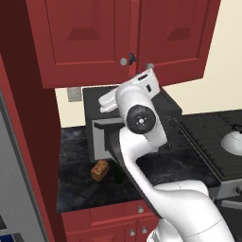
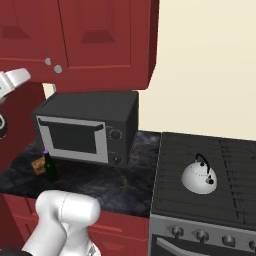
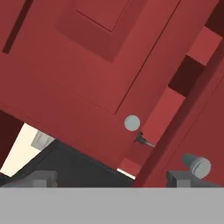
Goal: Pick the pan from the cabinet and place it on the stove. Then turn on the stove burner for the pan.
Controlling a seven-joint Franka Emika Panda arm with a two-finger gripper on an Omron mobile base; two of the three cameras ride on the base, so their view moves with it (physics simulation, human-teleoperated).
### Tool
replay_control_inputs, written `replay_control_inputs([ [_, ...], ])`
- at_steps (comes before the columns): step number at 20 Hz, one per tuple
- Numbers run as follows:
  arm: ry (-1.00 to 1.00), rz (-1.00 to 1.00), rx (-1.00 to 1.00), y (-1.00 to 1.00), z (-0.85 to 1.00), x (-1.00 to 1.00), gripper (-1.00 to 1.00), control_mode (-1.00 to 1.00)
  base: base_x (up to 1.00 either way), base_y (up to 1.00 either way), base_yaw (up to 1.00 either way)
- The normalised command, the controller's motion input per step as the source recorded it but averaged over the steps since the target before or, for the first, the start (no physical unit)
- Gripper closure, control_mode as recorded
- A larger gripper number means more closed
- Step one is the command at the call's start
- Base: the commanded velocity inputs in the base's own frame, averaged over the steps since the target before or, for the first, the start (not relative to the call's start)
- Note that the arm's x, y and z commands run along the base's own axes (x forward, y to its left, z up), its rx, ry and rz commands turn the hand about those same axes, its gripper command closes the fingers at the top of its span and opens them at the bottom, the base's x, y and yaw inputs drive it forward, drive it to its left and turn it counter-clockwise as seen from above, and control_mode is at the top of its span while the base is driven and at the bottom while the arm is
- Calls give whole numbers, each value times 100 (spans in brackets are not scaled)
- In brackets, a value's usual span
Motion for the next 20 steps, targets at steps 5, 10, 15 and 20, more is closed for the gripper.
replay_control_inputs([
  [5,26,-10,-17,0,-2,34,-100,-100,0,0,0],
  [10,29,-3,-18,0,-25,35,-100,-100,0,0,0],
  [15,16,0,-14,0,-33,36,-100,-100,0,0,0],
  [20,10,0,-15,0,-18,34,-100,-100,0,0,0],
])
